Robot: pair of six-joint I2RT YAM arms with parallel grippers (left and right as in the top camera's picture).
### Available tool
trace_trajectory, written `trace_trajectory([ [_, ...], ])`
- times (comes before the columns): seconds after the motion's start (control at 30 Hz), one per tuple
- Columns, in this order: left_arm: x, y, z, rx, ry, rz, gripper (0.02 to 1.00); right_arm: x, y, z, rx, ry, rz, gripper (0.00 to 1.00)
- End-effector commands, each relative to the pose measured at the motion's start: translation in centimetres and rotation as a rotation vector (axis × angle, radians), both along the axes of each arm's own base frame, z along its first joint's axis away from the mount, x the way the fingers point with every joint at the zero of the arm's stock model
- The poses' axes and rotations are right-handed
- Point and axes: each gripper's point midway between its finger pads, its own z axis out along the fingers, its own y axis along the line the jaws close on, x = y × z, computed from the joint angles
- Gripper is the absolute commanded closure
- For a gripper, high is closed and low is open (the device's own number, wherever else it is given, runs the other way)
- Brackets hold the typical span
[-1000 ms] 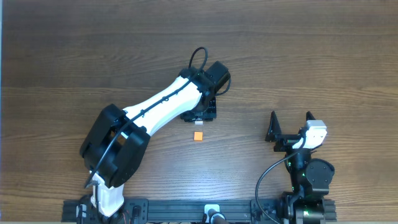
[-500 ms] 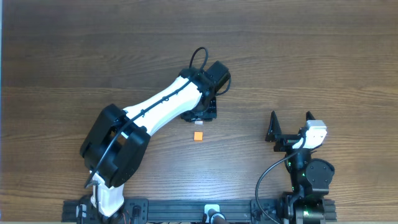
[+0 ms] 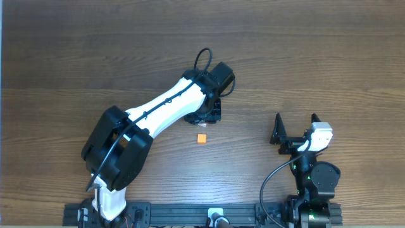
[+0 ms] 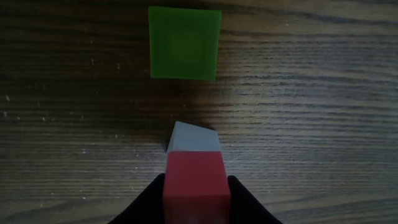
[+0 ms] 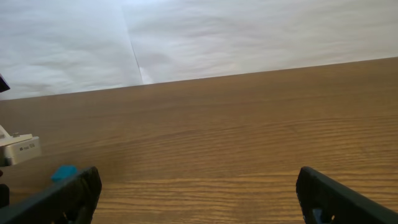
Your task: Stack Cubes
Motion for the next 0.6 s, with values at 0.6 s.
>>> trace_trajectory([
  [0.6,-0.2,0.54,-0.91,0.024,0.018,-0.003,0.717,-0.02,-0.01,-0.17,0.003,0.001,0.002,0.007],
])
